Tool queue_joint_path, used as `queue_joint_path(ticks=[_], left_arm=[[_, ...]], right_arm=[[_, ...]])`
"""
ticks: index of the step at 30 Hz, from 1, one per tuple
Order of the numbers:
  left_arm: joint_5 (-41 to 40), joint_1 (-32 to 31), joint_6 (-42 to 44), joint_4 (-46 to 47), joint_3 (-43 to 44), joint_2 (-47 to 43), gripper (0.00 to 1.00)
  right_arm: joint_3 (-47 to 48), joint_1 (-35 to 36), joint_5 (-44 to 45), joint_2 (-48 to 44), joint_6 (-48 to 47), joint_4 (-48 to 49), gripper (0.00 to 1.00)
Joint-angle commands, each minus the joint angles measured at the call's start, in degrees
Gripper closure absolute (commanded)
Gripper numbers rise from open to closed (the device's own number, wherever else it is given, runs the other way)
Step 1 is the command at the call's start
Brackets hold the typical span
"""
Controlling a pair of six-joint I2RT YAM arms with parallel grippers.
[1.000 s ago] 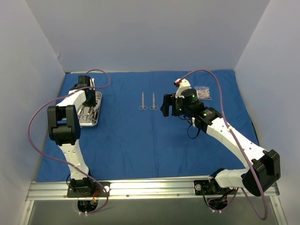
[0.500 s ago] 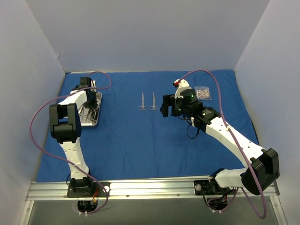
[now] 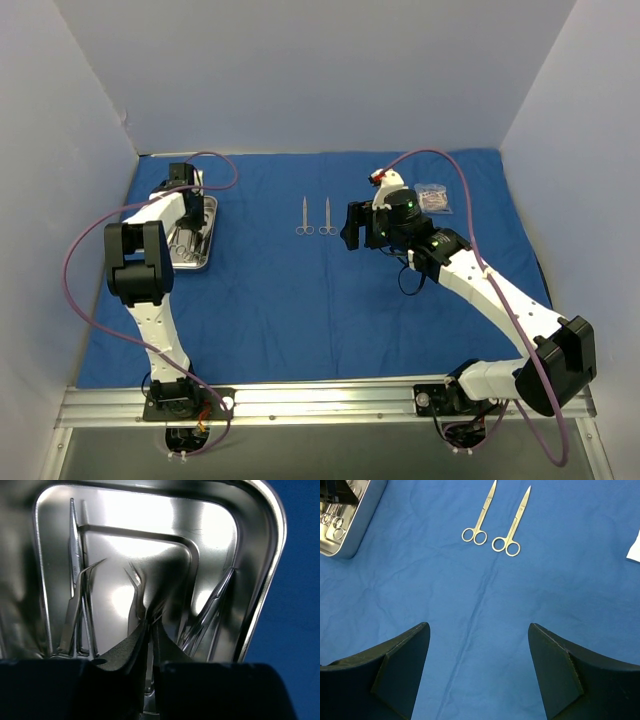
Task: Open and lay out the surgical kit
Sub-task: Pick up the medical item from the container.
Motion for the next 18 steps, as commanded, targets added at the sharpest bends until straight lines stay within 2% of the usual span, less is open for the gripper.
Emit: queue_joint_path(ticks=[1,11,18], left_arm=[[-3.49,0.22,2.36,1.33,3.07,-5.35,0.86],[-8.06,0.22,3.94,5.29,1.93,-11.50,0.87],[-14.91,0.31,3.68,7.49,1.13,-14.06,0.87]], right_arm=[[0.24,0.43,-0.83,-1.42,0.12,0.91,0.25],[-0.72,0.51,-1.79,-3.26,0.82,1.09,0.25],[-1.60,0.60,-2.58,-4.23,1.44,1.44,0.25]])
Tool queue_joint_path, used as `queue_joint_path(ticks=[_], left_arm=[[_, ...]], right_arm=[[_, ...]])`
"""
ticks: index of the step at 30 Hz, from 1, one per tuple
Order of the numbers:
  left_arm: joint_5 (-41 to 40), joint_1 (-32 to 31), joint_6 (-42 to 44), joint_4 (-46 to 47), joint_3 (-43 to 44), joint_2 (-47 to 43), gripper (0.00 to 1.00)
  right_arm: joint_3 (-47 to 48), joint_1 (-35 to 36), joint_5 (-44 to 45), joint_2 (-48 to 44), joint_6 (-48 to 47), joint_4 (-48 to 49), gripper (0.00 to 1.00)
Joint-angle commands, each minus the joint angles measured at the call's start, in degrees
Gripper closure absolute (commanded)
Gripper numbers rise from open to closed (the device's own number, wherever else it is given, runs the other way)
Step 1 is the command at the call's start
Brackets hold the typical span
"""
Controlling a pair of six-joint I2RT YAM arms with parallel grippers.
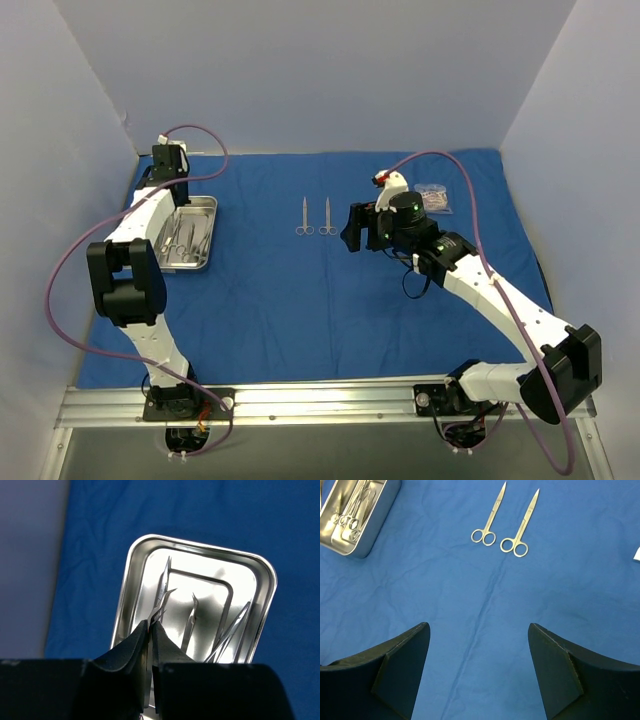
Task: Open and lay out the surgical kit
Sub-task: Pick up the medical item from the container, then place the medical item in the surgical kit.
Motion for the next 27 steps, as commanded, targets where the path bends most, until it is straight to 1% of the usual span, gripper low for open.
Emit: queue_joint_path(ticks=[1,3,5,6,8,9,10,11,12,14,15,17,18,21,23,27], left_arm=[[-4.74,0.22,-0.43,2.64,1.37,-3.46,0.87],[-4.22,0.13,-2.62,0.88,2.42,-5.12,0.87],[-1.59,-0.30,-6.66,-0.35,2.69,-7.57,0.87],[-0.27,-0.57,-9.98,-0.97,2.52,-8.55,0.87],[3.07,-1.62,-13.33,-1.68,1.47,-12.05,0.88],[4.56,-1.63,-16.92,-1.76,0.85,-13.29,0.88],[6.32,-2.23,-18.70,-1.59,-0.72,-14.52,0.89],[9.82,-4.15,-20.80,-1.15,-1.78,-17.23,0.89],[11.85,-4.52,-25.09,-0.45,-3.01,-18.74,0.90],[15.98,-6.10,-28.89,2.09,-7.05,-22.51,0.91],[16.87,-6.72,-32.48,2.71,-8.19,-23.58,0.91],[18.54,-8.03,-35.84,4.21,-11.27,-26.29,0.91],[20.90,-9.00,-39.51,4.91,-12.41,-27.27,0.91],[25.21,-11.72,-46.21,11.83,-17.42,-30.35,0.91],[25.93,-13.48,-49.54,13.78,-19.88,-31.75,0.91],[26.20,-17.79,-53.60,18.17,-22.61,-33.43,0.91]], right_arm=[[-0.77,0.54,-1.38,-2.05,0.96,1.26,0.25],[-0.69,0.80,-1.65,-2.31,1.04,1.44,0.25],[-0.60,1.15,-2.00,-2.49,0.96,1.53,0.25],[-0.42,1.24,-2.17,-2.49,1.04,1.70,0.25],[-0.33,1.76,-2.70,-2.31,1.39,2.32,0.25],[-0.16,1.94,-2.88,-2.40,1.48,2.49,0.26],[-0.16,2.12,-3.05,-2.31,1.66,3.19,0.26],[0.02,2.64,-3.14,-2.14,1.75,3.29,0.26],[0.37,2.99,-3.32,-1.96,1.84,3.29,0.26],[1.07,4.22,-3.32,-1.17,1.84,3.29,0.26],[1.42,4.66,-3.32,-0.82,1.75,5.03,0.26],[2.83,5.63,-3.23,0.32,1.75,5.48,0.26],[3.35,6.76,-3.14,0.76,1.84,6.18,0.27],[5.29,9.14,-3.05,2.69,1.84,7.76,0.27],[7.04,10.29,-3.40,4.45,2.01,8.56,0.29],[10.65,14.15,-2.79,8.75,1.75,9.87,0.32]])
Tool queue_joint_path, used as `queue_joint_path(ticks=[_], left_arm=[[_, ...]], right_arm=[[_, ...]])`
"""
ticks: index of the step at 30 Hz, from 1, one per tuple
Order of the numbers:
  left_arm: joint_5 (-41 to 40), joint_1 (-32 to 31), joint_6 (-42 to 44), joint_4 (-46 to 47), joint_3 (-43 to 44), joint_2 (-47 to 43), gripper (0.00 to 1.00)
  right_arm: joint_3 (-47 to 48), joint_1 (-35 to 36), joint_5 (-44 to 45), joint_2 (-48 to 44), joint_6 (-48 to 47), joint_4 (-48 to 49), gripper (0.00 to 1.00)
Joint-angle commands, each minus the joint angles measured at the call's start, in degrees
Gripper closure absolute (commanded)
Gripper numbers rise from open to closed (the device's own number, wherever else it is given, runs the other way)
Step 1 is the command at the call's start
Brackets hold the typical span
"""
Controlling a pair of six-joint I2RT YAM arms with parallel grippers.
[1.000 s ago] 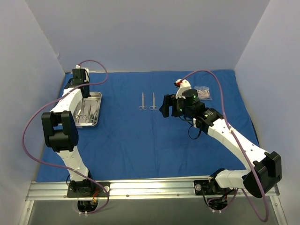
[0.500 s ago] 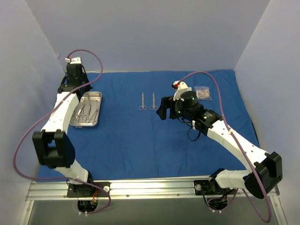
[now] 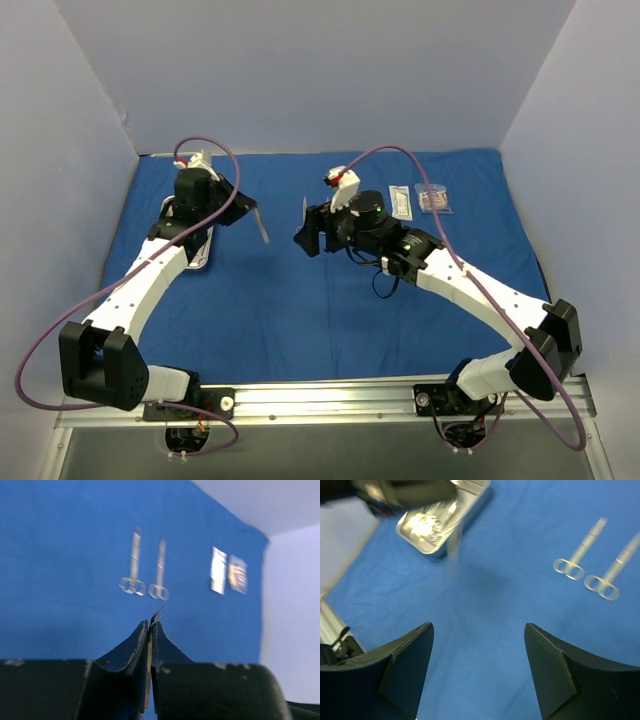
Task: Open and lay out the surgical kit
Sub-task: Place the medical item in the surgical kit.
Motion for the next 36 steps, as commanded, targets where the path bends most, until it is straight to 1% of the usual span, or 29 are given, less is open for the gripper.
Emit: queue_joint_path(ticks=[1,3,7,10,11,13,19,22,23,25,30,31,34,36], left_arm=[[2.94,-2.87,-7.64,9.24,-1.55,-3.51,0.91],[3.38,-3.66,-9.84,11.27,-2.78,-3.86,0.91],[3.56,-5.59,-10.55,12.32,-3.48,-4.65,0.91],[3.47,-5.86,-10.37,12.42,-3.75,-5.35,0.91],[3.73,-5.95,-10.46,12.59,-3.84,-5.44,0.91],[3.82,-6.21,-10.28,12.59,-4.01,-5.88,0.91],[4.17,-6.83,-9.76,12.85,-4.45,-6.50,0.91],[4.52,-7.27,-9.32,12.85,-4.28,-6.50,0.91],[4.52,-7.44,-9.23,13.12,-4.45,-6.59,0.91],[4.87,-7.70,-9.14,13.38,-4.54,-6.76,0.91],[5.23,-7.97,-8.79,13.38,-4.54,-6.76,0.91],[5.31,-8.14,-8.70,13.30,-4.54,-6.76,0.91],[5.40,-8.23,-8.61,13.38,-4.89,-6.68,0.91],[5.75,-8.23,-8.79,13.30,-4.98,-6.67,0.91]], right_arm=[[4.33,2.88,0.18,3.01,0.00,3.58,0.32],[6.44,4.19,0.71,5.46,-0.26,3.58,0.34],[8.91,5.69,2.38,8.64,-0.62,3.32,0.40],[10.40,6.31,4.05,10.57,-0.97,2.62,0.44],[10.67,6.49,4.84,10.92,-1.06,2.27,0.47],[11.37,6.49,5.19,11.80,-1.06,2.18,0.50],[12.60,6.58,6.34,13.21,-1.67,1.74,0.66],[12.95,6.58,6.78,13.48,-2.02,1.56,0.71],[13.13,6.58,6.86,13.56,-2.11,1.56,0.74],[13.22,6.58,7.04,13.83,-2.11,1.56,0.79],[13.04,6.58,7.83,14.18,-1.94,1.39,0.86],[12.95,6.58,7.92,14.09,-1.94,1.39,0.91],[12.69,6.58,8.45,13.74,-1.94,1.21,0.99],[12.34,6.58,8.45,13.65,-1.76,1.03,1.00]])
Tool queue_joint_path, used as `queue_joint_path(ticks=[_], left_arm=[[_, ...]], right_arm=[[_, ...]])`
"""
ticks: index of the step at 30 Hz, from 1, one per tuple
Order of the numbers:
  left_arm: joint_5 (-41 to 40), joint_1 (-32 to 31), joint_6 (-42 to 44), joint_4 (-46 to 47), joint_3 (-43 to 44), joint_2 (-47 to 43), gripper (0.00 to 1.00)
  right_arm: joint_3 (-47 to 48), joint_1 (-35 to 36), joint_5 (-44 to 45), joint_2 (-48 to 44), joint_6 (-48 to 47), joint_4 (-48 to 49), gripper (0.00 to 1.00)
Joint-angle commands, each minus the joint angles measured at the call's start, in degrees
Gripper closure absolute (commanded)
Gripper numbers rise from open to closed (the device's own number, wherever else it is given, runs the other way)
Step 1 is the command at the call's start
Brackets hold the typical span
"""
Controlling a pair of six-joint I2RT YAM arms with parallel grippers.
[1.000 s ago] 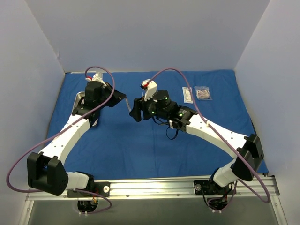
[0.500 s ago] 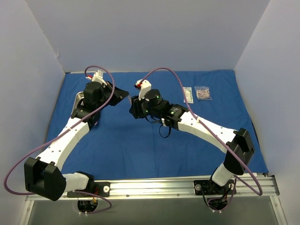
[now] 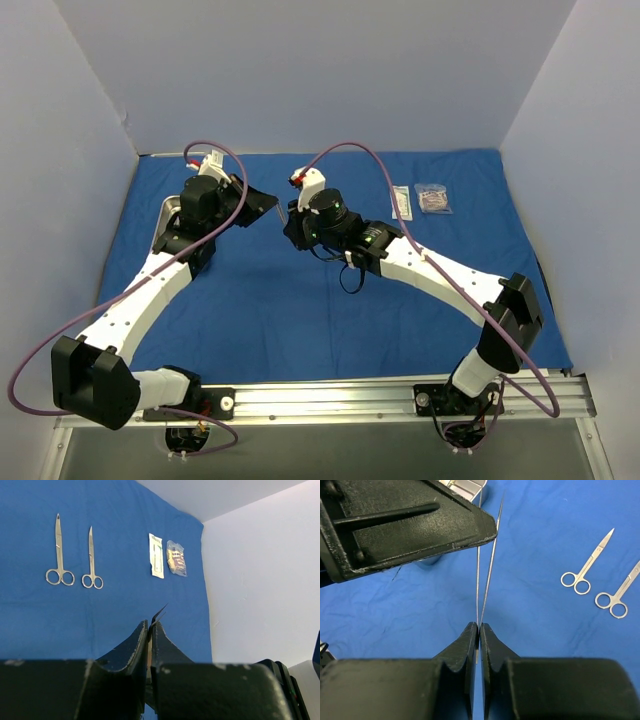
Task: Open and lay out the surgical kit
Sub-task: Place the medical item in the surgical kit.
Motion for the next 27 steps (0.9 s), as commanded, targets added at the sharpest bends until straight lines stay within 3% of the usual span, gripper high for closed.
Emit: queue_joint_path(ticks=[1,5,6,13,18,21,27], left_arm=[[1.89,-0.50,0.54,3.31,-0.50,-1.84,0.91],[1.54,-0.50,1.42,3.31,-0.59,-1.76,0.82],[1.19,-0.50,1.68,3.31,-0.59,-1.76,0.70],[-2.41,-0.50,5.46,0.32,0.20,-2.19,0.26],[-6.80,-0.41,11.08,-4.59,2.13,-2.55,0.12],[-11.36,-0.32,15.21,-8.72,3.80,-2.64,0.03],[-20.86,0.56,23.04,-18.48,6.88,-1.41,0.06]], right_arm=[[1.28,0.59,1.04,-0.16,0.03,1.04,1.00],[-0.30,0.59,3.14,-1.13,0.12,0.60,1.00],[-0.74,0.59,3.49,-1.82,0.12,0.42,1.00],[-8.73,0.32,8.94,-5.78,1.61,-2.13,1.00],[-16.89,-2.04,15.09,-9.03,3.63,-7.48,1.00],[-21.55,-7.31,15.63,-11.14,4.08,-9.51,1.00],[-23.60,-18.82,15.54,-10.72,1.36,-13.64,1.00]])
